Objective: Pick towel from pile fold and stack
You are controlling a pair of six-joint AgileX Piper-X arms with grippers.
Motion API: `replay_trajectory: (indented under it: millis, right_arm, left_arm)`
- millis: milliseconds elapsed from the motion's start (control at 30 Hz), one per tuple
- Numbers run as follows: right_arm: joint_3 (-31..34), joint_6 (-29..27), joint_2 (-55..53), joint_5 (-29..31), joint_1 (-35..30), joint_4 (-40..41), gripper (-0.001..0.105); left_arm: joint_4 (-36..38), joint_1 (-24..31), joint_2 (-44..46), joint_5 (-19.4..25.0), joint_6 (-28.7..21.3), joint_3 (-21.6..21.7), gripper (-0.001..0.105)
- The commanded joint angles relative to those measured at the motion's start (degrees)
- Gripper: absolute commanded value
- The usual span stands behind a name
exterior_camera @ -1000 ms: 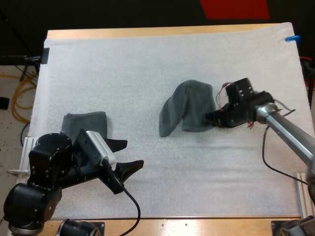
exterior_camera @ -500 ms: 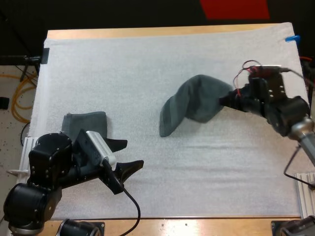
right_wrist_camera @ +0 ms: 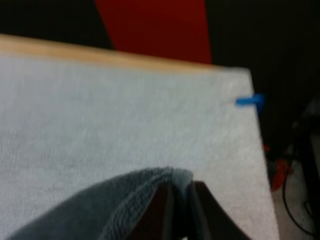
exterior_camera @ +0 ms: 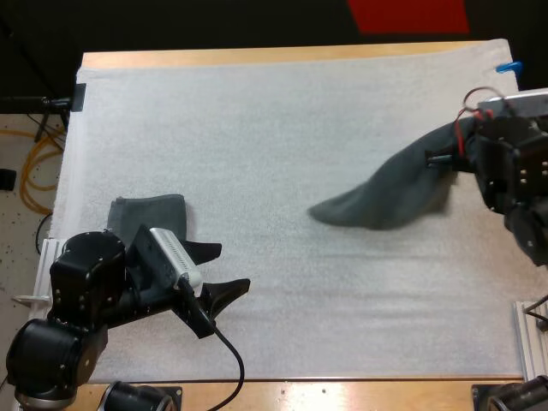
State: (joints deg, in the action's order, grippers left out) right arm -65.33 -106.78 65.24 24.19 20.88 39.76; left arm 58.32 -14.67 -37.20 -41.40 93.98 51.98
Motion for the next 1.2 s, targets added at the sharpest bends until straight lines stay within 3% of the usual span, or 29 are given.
replay_trajectory:
  millis: [0,133,333,467,600,767,867,933,1100,1167]
  right_arm:
    - [-1.35,-0.98,-0.59,0.35,0.02,0.40,0.000]
    - [-1.43,3.92,0.26,-6.92,1.28,2.31,0.000]
    - [1.43,13.57,6.33,-20.42,8.98,1.82,0.000]
    - [1.68,15.80,14.90,-24.02,17.45,-2.93,0.000]
    - [1.47,18.32,22.52,-32.49,23.63,-9.02,0.000]
    - [1.16,24.83,28.60,-41.81,26.90,-13.62,0.000]
    - [0.55,25.35,29.82,-44.56,27.32,-13.92,0.001]
    - [0.37,24.90,29.82,-45.60,27.31,-14.28,0.008]
    - [-2.66,23.81,29.82,-48.80,27.31,-14.28,0.058]
    - [-4.26,23.83,29.82,-48.91,27.31,-13.77,0.068]
  left_arm:
    - [-0.80,-0.27,0.37,-0.43,-0.05,0.20,0.067]
    - [-1.67,-0.27,0.37,-0.43,-0.05,0.20,0.067]
    - [-1.69,-0.27,0.37,-0.43,-0.05,0.20,0.067]
    - [-1.69,-0.27,0.37,-0.43,-0.05,0.20,0.067]
    - [-1.69,-0.27,0.37,-0.43,-0.05,0.20,0.067]
    - [-1.69,-0.27,0.37,-0.43,-0.05,0.20,0.067]
    - [-1.69,-0.27,0.37,-0.43,-0.05,0.20,0.067]
    - [-1.69,-0.27,0.37,-0.43,-0.05,0.20,0.067]
    - [-1.69,-0.27,0.37,-0.43,-0.18,0.20,0.067]
    - [-1.69,-0.27,0.37,-0.43,-0.20,0.20,0.067]
